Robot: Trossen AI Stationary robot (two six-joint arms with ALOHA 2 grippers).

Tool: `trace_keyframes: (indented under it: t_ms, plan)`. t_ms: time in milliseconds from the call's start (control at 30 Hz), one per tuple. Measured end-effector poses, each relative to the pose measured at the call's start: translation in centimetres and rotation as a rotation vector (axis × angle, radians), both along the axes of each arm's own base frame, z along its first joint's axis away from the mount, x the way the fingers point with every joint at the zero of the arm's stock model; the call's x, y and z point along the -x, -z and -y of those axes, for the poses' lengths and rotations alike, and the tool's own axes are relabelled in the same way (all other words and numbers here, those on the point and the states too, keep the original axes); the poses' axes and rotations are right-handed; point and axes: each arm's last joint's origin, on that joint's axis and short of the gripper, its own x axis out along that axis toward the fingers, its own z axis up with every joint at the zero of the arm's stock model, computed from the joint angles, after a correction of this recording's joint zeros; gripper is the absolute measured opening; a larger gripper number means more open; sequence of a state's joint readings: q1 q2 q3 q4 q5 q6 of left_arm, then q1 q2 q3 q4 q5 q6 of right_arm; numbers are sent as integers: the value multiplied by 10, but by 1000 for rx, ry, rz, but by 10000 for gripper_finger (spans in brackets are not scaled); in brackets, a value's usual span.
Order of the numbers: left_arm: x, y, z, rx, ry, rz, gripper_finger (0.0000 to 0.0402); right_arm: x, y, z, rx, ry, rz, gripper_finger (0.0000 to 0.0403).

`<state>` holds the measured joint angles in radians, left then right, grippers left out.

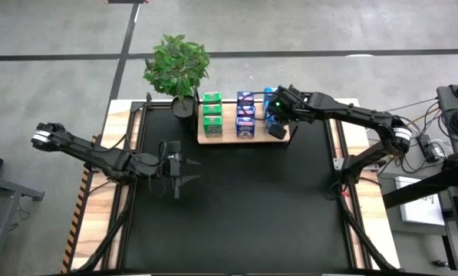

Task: Stack cereal on shelf
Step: Put the light blue cereal box aligned with the light blue cereal boxes on the shelf

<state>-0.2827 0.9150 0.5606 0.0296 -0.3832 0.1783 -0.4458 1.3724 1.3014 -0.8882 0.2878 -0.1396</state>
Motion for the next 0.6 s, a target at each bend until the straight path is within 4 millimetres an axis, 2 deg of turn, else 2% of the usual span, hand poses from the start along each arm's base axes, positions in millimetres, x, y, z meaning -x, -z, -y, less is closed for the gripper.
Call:
trace_keyframes:
  t_ms: [300, 600]
  plan:
    - [0, 0, 0, 0, 0, 0, 171, -5, 0, 2, 10, 17, 45, 9]
    - [0, 0, 0, 0, 0, 1, 171, -17, 12, 8, 13, -12, 25, 9]
